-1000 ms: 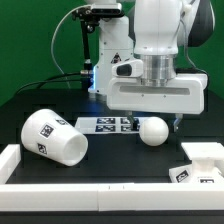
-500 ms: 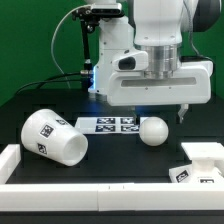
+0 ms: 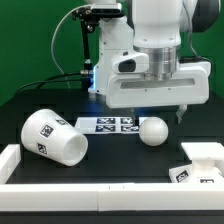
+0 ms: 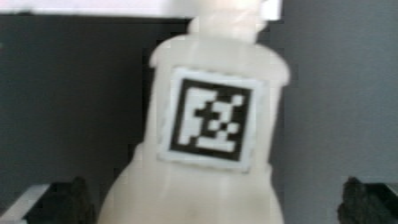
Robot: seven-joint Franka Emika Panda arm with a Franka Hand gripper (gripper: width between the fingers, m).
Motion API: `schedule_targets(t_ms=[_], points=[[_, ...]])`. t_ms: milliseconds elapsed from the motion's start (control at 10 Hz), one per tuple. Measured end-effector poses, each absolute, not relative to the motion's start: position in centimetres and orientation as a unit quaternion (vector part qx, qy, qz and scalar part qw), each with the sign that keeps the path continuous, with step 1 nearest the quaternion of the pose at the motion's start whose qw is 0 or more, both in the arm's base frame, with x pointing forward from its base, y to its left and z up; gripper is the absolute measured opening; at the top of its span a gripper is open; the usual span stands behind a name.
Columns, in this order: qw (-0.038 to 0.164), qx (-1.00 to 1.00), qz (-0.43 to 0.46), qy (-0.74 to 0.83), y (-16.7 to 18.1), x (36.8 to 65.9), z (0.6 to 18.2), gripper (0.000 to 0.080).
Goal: Assemble lamp
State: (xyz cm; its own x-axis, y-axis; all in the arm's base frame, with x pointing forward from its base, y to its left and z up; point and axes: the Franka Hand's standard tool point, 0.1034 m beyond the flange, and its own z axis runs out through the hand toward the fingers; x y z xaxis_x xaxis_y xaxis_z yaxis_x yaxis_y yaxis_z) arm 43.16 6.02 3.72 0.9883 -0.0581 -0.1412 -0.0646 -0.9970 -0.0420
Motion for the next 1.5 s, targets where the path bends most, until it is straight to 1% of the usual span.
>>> schedule_targets(t_ms=[500,600,700,800,900,1100,1200,1300,1500], points=[[0.023,-0.996,0.074,0.041,5.8,43.0,3.6,0.0698],[0.024,-0.994,0.089,0.050,5.1,42.7,3.6,0.0698],[0.025,-0.989,0.117,0.090,4.5,42.8,4.3,0.0698],[0.026,-0.983,0.141,0.113,4.1,42.9,4.6,0.0698],[0.027,-0.980,0.157,0.117,4.0,43.2,4.6,0.0698],[0.026,-0.980,0.159,0.115,4.0,43.2,4.4,0.0698],[0.028,-0.977,0.181,0.111,4.2,42.8,4.6,0.0698],[0.037,-0.970,0.222,0.094,4.8,42.7,5.3,0.0698],[0.050,-0.958,0.276,0.065,5.2,43.5,6.0,0.0698]])
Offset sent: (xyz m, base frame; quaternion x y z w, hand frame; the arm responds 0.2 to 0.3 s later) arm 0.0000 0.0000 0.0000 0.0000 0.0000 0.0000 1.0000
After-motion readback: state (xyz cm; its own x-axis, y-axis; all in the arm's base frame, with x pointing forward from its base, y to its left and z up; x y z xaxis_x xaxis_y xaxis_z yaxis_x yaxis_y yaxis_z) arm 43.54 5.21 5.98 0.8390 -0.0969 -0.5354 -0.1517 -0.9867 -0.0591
